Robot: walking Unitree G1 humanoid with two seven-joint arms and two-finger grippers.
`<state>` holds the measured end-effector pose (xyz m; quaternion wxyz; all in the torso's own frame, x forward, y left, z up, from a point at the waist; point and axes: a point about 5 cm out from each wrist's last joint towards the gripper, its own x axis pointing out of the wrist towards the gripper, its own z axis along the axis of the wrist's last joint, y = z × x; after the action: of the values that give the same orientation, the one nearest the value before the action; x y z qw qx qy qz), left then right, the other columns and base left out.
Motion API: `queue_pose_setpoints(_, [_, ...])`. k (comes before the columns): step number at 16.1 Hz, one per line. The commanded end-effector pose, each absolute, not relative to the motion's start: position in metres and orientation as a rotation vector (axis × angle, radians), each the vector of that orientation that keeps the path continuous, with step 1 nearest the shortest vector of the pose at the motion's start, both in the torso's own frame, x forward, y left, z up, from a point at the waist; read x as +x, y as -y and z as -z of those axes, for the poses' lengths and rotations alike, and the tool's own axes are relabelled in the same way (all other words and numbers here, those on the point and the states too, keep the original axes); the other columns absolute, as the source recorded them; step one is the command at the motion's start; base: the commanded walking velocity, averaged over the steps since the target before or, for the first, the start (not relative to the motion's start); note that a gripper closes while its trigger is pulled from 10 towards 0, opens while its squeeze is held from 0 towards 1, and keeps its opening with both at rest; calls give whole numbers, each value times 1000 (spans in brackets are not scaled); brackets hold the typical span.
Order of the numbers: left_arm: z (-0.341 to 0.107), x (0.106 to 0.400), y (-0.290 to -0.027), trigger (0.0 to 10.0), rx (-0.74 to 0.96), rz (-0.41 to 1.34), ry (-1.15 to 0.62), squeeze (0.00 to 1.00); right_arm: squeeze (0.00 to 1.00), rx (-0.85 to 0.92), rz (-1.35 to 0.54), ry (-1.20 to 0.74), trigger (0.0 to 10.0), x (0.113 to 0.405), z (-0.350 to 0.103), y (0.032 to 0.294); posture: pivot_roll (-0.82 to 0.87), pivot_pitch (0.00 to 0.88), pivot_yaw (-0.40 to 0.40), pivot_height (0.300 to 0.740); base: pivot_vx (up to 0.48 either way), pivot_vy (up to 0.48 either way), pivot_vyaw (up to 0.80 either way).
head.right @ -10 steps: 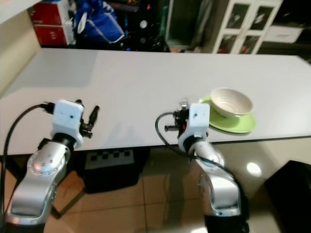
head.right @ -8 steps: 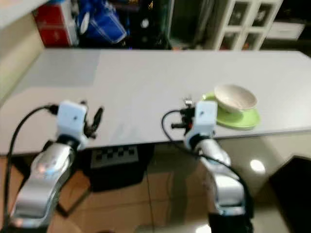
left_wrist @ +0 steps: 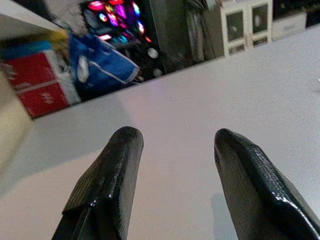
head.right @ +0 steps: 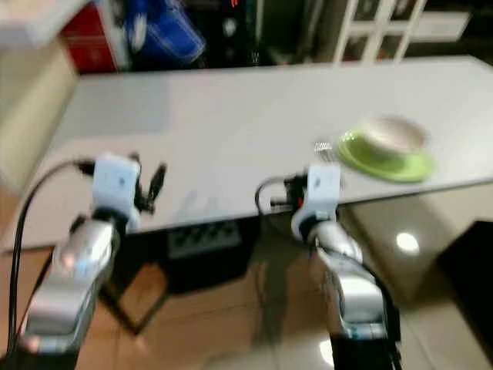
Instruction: Setting the table
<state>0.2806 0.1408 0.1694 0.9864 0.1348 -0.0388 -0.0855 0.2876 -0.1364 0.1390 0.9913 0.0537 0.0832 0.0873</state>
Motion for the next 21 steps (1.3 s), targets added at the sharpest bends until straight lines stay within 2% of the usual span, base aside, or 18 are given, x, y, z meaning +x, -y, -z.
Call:
queue_pose_setpoints(1, [-165, 282, -150, 10000, 266, 128, 49, 0, 0, 98, -205, -149, 10000, 290, -143, 130, 47, 0, -12, 740, 0, 412, 0])
queue_pose_setpoints(4, [-163, 279, -149, 10000, 265, 125, 47, 0, 0, 94, -202, -155, 10000, 291, -142, 131, 55, 0, -29, 740, 0, 425, 0])
queue_pose_setpoints(21, [-157, 282, -145, 10000, 311, 160, 33, 0, 0, 78, -185, -154, 10000, 288, -142, 133, 26, 0, -14, 740, 0, 438, 0])
